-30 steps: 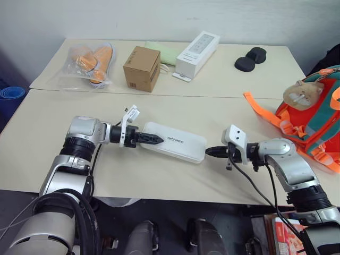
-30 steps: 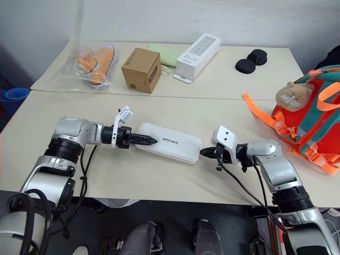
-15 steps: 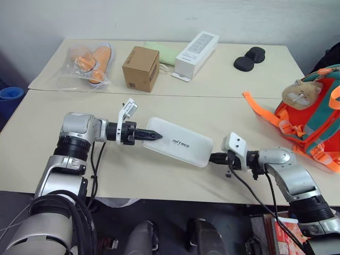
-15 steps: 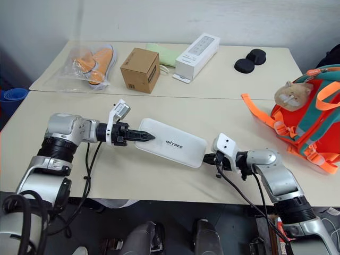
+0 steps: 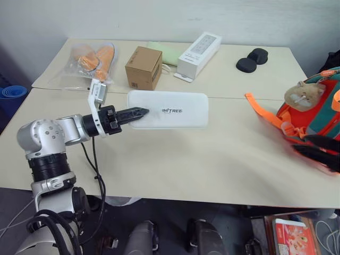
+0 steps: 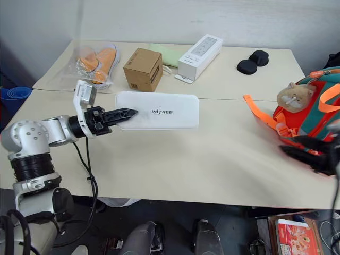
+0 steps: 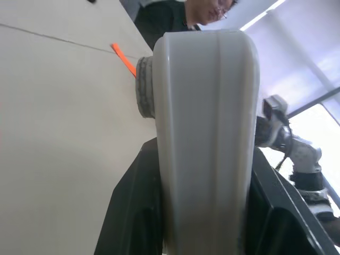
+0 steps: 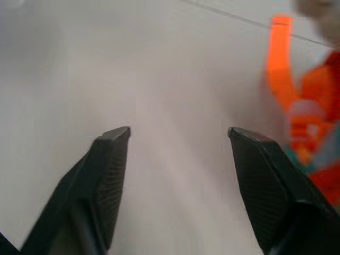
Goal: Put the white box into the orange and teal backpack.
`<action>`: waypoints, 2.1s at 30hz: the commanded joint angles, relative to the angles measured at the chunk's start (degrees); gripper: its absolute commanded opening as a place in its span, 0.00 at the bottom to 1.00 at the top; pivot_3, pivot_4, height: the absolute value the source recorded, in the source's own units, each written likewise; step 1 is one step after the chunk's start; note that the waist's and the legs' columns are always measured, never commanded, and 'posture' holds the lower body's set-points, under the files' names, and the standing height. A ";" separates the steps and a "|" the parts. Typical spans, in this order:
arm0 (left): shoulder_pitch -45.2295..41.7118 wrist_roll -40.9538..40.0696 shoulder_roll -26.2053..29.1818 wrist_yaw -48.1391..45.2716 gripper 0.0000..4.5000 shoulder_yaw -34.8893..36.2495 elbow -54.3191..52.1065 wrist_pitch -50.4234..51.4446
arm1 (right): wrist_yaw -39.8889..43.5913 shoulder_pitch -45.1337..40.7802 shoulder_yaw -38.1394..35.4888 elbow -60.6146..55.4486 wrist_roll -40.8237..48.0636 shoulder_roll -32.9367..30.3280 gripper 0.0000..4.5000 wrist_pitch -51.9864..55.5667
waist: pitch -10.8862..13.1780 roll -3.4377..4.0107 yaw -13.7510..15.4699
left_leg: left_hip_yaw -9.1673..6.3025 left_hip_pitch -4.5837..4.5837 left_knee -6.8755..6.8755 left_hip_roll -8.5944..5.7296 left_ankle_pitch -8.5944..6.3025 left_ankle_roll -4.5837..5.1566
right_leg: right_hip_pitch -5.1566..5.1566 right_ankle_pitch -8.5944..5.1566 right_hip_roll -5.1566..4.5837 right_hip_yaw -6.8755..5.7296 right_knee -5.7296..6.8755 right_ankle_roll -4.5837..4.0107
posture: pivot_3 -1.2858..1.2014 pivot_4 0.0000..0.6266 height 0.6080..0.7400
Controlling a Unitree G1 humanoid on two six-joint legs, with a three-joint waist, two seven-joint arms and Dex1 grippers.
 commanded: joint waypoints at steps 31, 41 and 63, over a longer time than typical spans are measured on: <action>-2.29 -7.56 -0.75 14.87 0.29 -1.10 -7.48 -10.30 | -13.31 -31.78 15.19 32.59 -2.89 10.16 0.85 -14.97 | 0.01 -0.06 -0.84 | 0.19 0.04 -0.07 0.02 0.16 -0.27 | -0.10 0.00 0.36 0.18 0.26 0.01 | 0.52 0.24 1.00; -0.95 -5.61 2.01 15.35 0.29 -2.74 -5.76 -18.46 | -8.48 -33.80 19.00 23.53 1.95 9.67 0.08 -10.09 | 0.01 -0.06 -1.03 | 0.21 0.03 -0.08 0.07 0.16 -0.27 | -0.13 0.00 0.38 0.21 0.27 0.01 | 0.52 0.24 1.00; -4.30 -8.04 7.43 3.88 0.29 -5.28 -7.23 -35.39 | 9.81 -41.65 25.00 -6.01 43.23 0.61 0.01 24.20 | 0.07 -0.15 -0.54 | 0.23 -0.28 -0.11 0.03 -0.03 0.00 | -0.36 0.02 0.04 0.17 0.07 0.02 | 0.52 0.24 1.00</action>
